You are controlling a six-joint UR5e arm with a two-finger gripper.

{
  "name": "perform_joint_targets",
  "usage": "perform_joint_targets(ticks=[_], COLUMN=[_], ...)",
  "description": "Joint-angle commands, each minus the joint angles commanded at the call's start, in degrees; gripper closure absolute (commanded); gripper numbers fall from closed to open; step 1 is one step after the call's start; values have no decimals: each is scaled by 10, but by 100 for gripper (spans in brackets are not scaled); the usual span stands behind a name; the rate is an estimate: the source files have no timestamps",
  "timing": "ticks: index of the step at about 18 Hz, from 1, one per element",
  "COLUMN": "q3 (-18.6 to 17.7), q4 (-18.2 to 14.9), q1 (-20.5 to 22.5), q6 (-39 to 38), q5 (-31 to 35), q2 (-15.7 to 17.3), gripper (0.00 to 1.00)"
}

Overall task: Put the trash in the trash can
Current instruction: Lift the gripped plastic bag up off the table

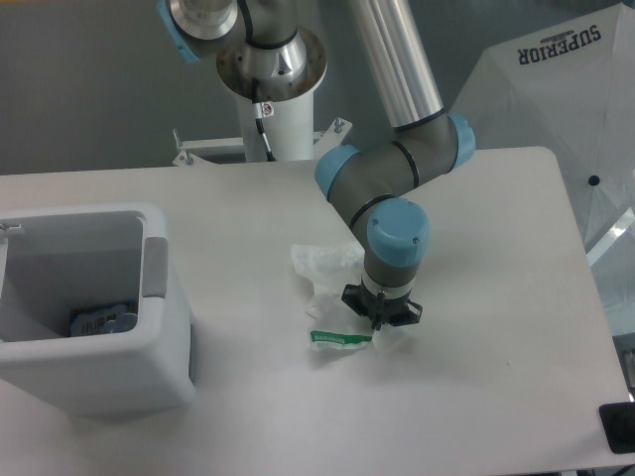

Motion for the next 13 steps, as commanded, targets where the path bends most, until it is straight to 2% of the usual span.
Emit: perform_joint_targets(ticks=[8, 13], q3=[5, 17], q4=[1, 0], q1=[8, 33], q6=[-15, -23], q5=[-35, -123], q2=[33, 84], gripper=[100, 100])
